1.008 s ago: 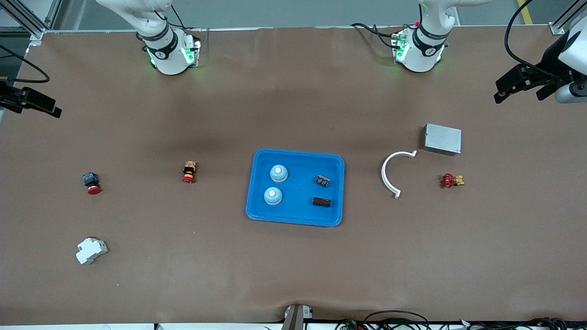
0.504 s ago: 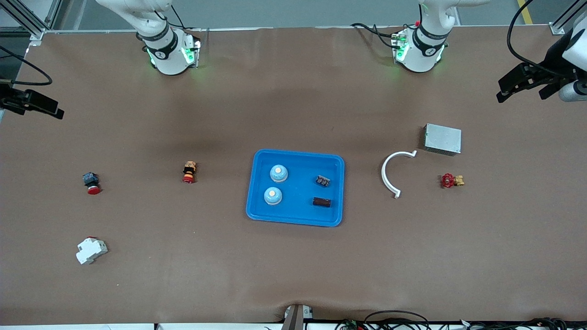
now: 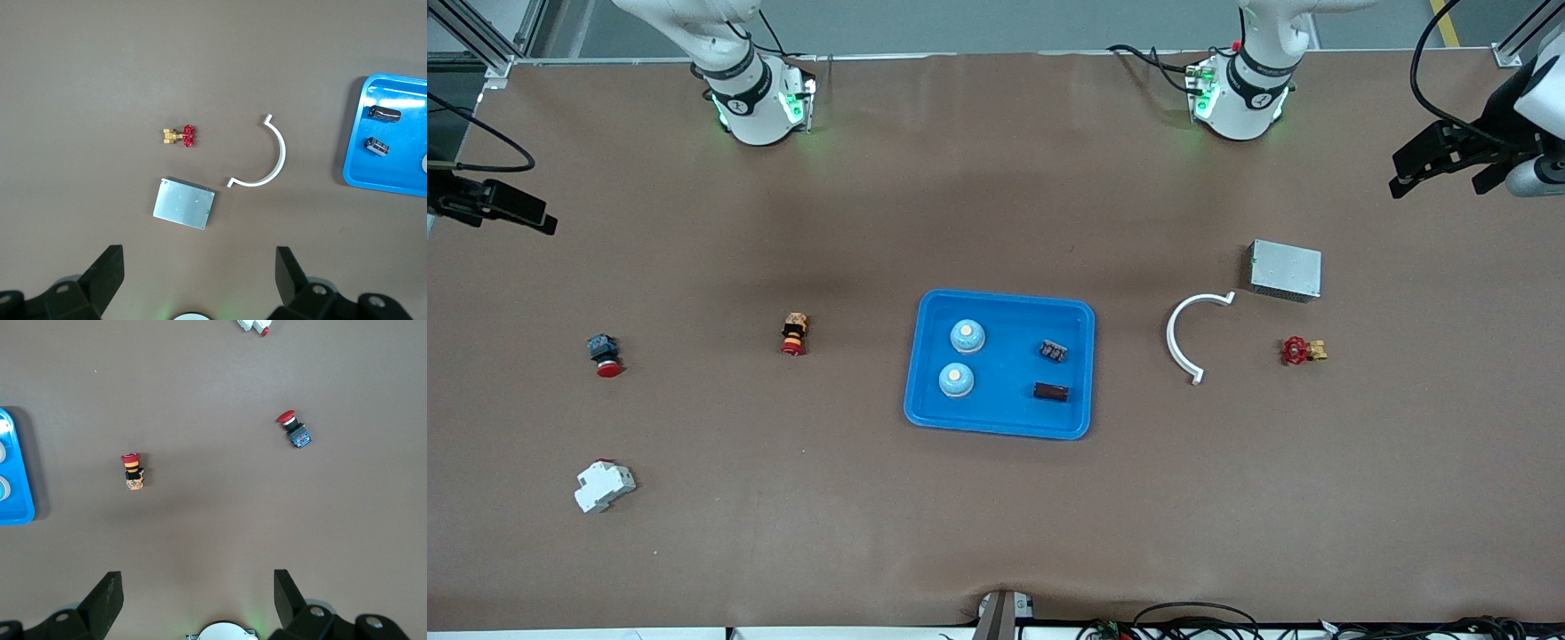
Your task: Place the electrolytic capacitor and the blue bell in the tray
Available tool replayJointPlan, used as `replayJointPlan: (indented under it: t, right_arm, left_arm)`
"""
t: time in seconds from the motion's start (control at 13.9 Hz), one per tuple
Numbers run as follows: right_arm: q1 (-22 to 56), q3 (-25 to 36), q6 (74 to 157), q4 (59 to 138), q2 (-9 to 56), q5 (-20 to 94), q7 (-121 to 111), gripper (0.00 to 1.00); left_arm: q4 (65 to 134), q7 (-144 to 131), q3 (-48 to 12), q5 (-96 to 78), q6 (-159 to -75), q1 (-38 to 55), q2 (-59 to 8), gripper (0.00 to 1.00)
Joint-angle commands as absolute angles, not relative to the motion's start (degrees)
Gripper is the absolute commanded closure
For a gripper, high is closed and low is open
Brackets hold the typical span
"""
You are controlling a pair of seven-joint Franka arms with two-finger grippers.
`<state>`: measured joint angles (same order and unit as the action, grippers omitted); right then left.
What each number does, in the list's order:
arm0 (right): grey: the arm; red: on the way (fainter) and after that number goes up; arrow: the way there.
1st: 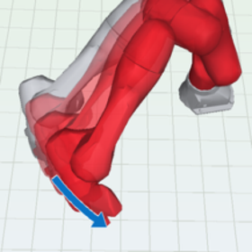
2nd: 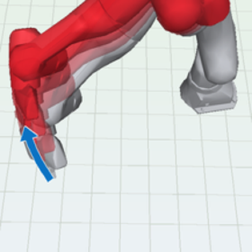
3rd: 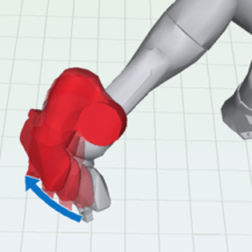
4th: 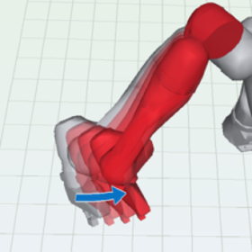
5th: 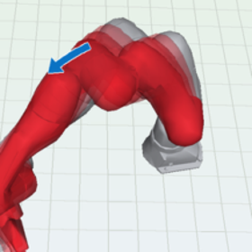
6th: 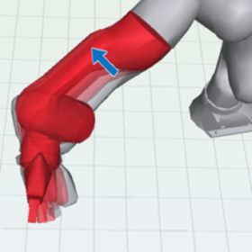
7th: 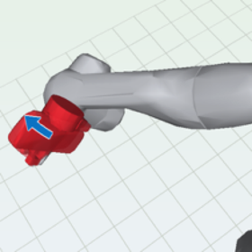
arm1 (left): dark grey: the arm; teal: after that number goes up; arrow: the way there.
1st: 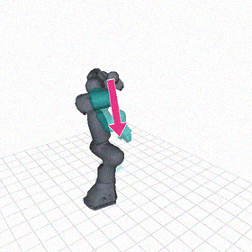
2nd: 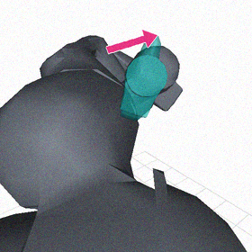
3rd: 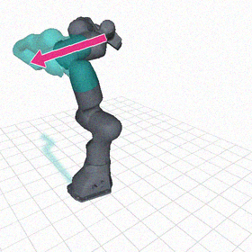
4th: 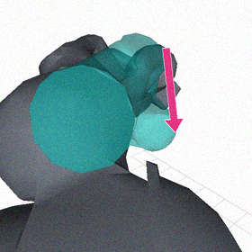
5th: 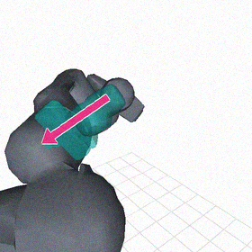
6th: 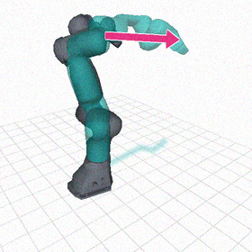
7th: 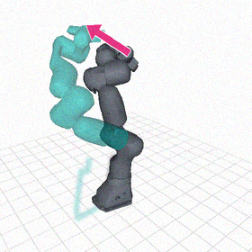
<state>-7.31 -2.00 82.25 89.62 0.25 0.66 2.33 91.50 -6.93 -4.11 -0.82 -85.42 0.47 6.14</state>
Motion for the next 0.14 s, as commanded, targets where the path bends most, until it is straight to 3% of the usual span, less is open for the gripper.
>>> replayJointPlan:
  t: [0.0,0.07]
  right_arm:
    - [-7.3,-2.4,81.6,89.0,0.4,0.7,2.4,0.0]
    - [-7.0,-2.5,81.6,89.0,0.7,0.7,2.5,0.0]
  left_arm:
    - [90.4,-5.7,-4.5,0.4,-84.4,0.1,5.7,0.0]
    - [90.4,-5.8,-4.5,0.4,-84.3,0.2,5.8,0.0]
